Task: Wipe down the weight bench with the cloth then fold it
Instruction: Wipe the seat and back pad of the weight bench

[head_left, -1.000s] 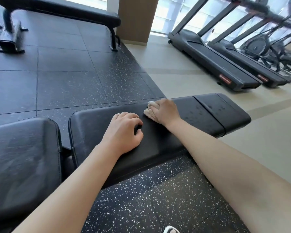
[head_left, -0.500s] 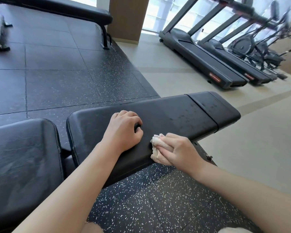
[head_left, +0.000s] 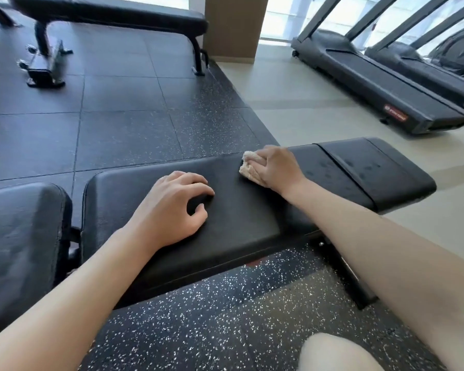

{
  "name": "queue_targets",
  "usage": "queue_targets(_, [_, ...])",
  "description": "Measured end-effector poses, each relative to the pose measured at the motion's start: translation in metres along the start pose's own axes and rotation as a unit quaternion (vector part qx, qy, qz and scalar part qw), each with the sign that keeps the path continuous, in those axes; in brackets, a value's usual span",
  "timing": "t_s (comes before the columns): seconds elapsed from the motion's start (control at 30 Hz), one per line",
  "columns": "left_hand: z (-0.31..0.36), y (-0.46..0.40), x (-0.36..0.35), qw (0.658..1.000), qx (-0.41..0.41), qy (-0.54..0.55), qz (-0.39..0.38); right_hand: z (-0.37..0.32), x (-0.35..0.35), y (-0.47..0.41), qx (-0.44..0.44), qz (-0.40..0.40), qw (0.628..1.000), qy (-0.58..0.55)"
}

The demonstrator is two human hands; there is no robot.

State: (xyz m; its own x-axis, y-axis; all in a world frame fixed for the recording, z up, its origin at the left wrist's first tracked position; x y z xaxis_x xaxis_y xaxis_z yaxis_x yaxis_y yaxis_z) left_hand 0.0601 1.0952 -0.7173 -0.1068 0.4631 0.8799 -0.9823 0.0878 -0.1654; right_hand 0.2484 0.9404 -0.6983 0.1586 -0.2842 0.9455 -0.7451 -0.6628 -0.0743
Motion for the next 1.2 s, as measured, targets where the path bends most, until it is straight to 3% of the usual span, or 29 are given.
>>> queue_targets(0.27, [0.003, 0.001, 0.005, 0.997, 0.074, -0.019, -0.011, 0.014, 0.000, -0.040, -0.011, -0.030, 0.999, 0.007])
queue_targets(0.53, [0.007, 0.004, 0.007, 0.985, 0.149, -0.083, -0.036, -0.017, 0.017, 0.098, 0.171, -0.032, 0.983, -0.054])
queue_targets(0.67, [0.009, 0.004, 0.004, 0.983, 0.153, -0.090, -0.047, -0.006, 0.016, 0.139, 0.204, -0.060, 0.972, -0.096])
queue_targets(0.83, [0.004, 0.003, 0.002, 0.986, 0.138, -0.081, -0.034, 0.011, 0.007, 0.112, 0.156, -0.055, 0.982, -0.096])
queue_targets(1.03, [-0.002, 0.002, 0.002, 0.991, 0.114, -0.070, -0.001, 0.042, 0.015, 0.004, 0.035, 0.006, 0.997, -0.068])
queue_targets(1.2, [-0.008, 0.001, 0.002, 0.995, 0.089, -0.047, 0.004, 0.022, 0.006, -0.037, -0.015, -0.010, 0.999, -0.035])
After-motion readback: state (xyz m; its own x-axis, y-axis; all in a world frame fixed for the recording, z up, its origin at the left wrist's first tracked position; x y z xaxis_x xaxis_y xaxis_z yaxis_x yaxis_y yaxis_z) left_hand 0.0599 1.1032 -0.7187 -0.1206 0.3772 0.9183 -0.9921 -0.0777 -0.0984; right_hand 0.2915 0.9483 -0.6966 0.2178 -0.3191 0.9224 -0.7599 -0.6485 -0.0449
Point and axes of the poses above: each hand's wrist, its own y-axis away from the middle knuckle, its own x-axis out of the back of the hand, z = x × y, the point moved 9 cm from there along -y, towards the middle knuckle, and after that the axes turned 13 degrees about -z, right-handed, at the moved point
